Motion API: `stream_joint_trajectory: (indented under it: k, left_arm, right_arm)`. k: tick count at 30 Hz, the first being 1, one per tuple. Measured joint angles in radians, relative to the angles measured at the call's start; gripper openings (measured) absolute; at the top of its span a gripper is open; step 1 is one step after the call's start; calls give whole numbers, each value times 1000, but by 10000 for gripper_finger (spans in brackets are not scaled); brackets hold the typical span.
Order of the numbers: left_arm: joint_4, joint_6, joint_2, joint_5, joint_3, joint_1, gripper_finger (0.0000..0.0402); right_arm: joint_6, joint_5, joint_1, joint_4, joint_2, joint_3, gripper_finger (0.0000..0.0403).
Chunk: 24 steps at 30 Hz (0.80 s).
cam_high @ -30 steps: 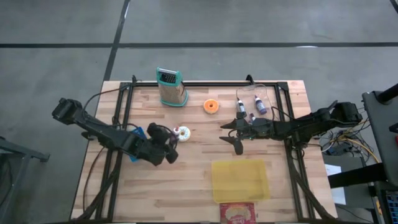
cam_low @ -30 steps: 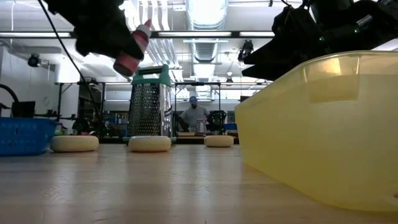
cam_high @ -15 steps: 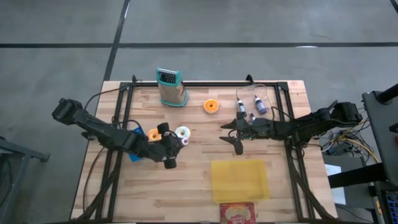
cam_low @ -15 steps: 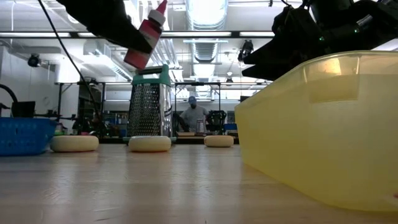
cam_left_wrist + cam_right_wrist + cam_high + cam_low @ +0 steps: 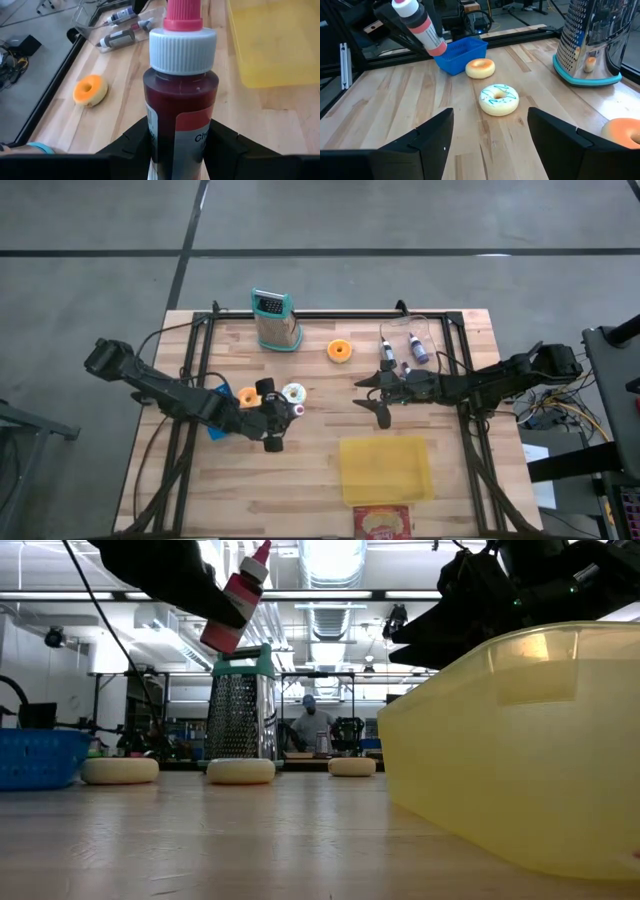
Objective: Pick & Place Food Item
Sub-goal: Put the pink food coloring bottle into the transparent bin
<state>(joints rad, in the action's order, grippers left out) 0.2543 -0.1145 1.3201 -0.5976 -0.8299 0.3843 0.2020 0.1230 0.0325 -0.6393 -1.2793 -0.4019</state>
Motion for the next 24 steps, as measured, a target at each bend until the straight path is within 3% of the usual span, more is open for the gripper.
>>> stream_joint_trajectory:
  k: [24]
  left_arm:
    - [0, -1, 0, -1, 0, -1, 145]
  right_arm:
    - [0, 0, 0, 0, 0, 0, 256]
